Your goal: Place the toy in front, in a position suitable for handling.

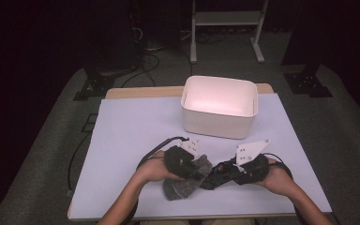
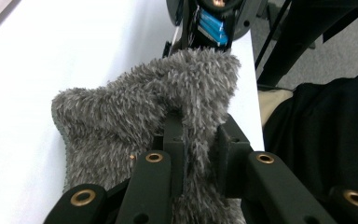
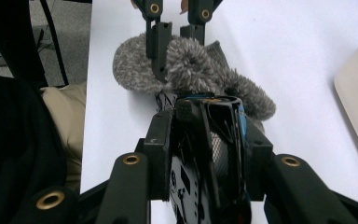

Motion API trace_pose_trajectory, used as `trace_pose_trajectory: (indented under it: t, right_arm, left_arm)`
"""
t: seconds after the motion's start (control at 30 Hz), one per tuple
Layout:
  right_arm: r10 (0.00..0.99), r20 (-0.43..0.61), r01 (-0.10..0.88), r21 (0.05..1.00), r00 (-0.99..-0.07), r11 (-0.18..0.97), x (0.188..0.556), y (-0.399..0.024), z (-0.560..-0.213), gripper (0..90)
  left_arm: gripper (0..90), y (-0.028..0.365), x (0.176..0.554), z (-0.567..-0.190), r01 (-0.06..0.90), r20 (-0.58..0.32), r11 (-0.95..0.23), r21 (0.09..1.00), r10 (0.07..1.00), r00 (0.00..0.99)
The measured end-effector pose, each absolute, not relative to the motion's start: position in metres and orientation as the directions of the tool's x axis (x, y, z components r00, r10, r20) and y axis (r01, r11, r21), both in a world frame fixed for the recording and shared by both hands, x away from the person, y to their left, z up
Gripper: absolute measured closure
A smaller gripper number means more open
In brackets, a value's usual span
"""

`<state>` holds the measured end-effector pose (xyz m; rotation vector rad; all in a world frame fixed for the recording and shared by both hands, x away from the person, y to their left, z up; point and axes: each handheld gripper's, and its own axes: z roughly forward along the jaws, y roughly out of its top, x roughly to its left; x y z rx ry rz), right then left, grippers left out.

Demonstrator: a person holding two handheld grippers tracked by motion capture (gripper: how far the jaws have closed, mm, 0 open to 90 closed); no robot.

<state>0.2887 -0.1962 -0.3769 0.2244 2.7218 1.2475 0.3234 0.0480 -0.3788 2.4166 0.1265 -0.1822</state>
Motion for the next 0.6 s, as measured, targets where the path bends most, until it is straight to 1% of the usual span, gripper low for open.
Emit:
trace_pose_trajectory:
  t: [0.27, 0.53, 0.6]
  right_arm:
    - [0.215, -0.042, 0.107, 0.763, -0.976, 0.637, 0.286, -0.213, -0.387, 62.2]
    - [0.232, -0.011, 0.147, 0.744, -0.973, 0.652, 0.283, -0.233, -0.4, 61.2]
    - [0.247, 0.006, 0.171, 0.739, -0.969, 0.651, 0.283, -0.239, -0.406, 61.0]
  left_arm:
    - [77.1, 0.04, 0.323, -0.378, 0.121, -0.147, -0.773, 0.623, 0.036, 0.988]
    - [77.0, 0.023, 0.32, -0.375, 0.079, -0.135, -0.793, 0.604, -0.005, 0.991]
    - [77.1, 0.016, 0.319, -0.373, 0.062, -0.125, -0.804, 0.592, -0.016, 0.992]
